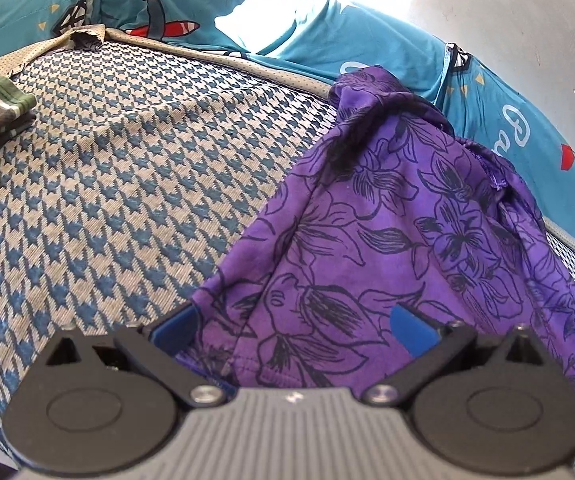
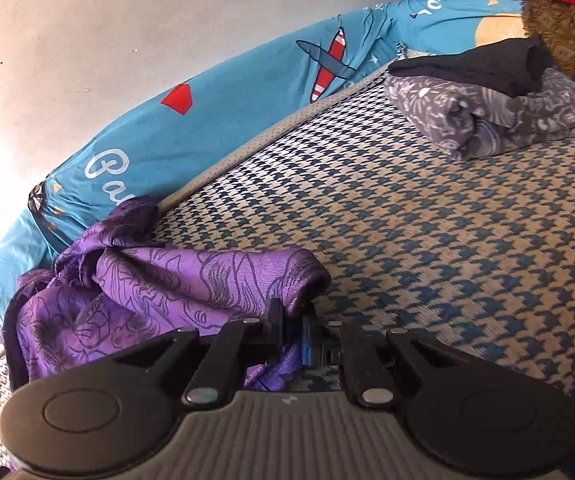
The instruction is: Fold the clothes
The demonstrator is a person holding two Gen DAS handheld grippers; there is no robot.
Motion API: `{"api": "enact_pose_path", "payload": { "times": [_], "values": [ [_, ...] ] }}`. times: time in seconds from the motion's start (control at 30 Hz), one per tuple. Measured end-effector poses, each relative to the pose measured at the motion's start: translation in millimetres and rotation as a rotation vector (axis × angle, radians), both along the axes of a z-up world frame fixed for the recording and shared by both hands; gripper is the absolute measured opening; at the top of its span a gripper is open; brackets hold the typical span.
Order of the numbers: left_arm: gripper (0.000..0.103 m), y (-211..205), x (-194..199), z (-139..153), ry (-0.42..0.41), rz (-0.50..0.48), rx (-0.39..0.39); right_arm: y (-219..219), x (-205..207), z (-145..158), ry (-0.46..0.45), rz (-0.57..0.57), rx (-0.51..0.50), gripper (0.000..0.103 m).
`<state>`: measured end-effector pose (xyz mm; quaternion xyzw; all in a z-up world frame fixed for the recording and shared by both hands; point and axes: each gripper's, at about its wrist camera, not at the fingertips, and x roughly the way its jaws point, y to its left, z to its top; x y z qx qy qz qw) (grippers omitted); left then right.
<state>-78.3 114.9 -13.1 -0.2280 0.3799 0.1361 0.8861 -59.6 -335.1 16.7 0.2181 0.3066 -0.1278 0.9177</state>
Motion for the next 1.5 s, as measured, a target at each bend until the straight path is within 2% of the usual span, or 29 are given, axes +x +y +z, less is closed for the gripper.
{"api": "enact_pose_path", "payload": {
  "times": [0.13,0.27,0.37,0.5,0.63,0.83,1.1,1.27,1.5],
  "values": [
    [0.103,8.6,-10.8,1.8,-0.004,0.022,-0.007,3.7,-22.9,-3.4,0.014,0.000,-0.031,0.009],
    [0.103,17.1,-21.6,3.6,-0.008,0.044,-0.014,11.0,-37.5,-7.1,0.024,0.011,-0.111,0.008],
    [0.103,23.6,-29.7,5.0,-0.011,0.061,-0.019,2.7,-38.7,-14.2,0.060,-0.036,-0.110,0.008],
    [0.103,28.7,-36.6,6.4,-0.017,0.077,-0.026,1.0,-48.1,-5.8,0.004,-0.058,-0.138,0.010],
    [0.103,31.0,-41.2,7.9,-0.020,0.083,-0.029,10.4,-52.2,-2.9,-0.034,0.043,-0.105,0.011],
    [0.103,27.0,-41.8,9.6,-0.010,0.069,-0.004,42.9,-49.2,-6.8,-0.026,0.235,-0.081,0.011],
    [0.103,30.1,-43.5,13.5,0.004,0.084,0.019,88.5,-45.6,-13.2,-0.005,0.419,-0.064,0.012],
    [0.103,40.0,-38.1,28.3,0.008,0.070,0.044,126.0,-45.3,-10.8,-0.019,0.554,-0.099,0.012],
    [0.103,53.9,-30.5,48.9,0.014,0.050,0.079,185.4,-44.4,-11.7,-0.034,0.769,-0.093,0.013]
  ]
}}
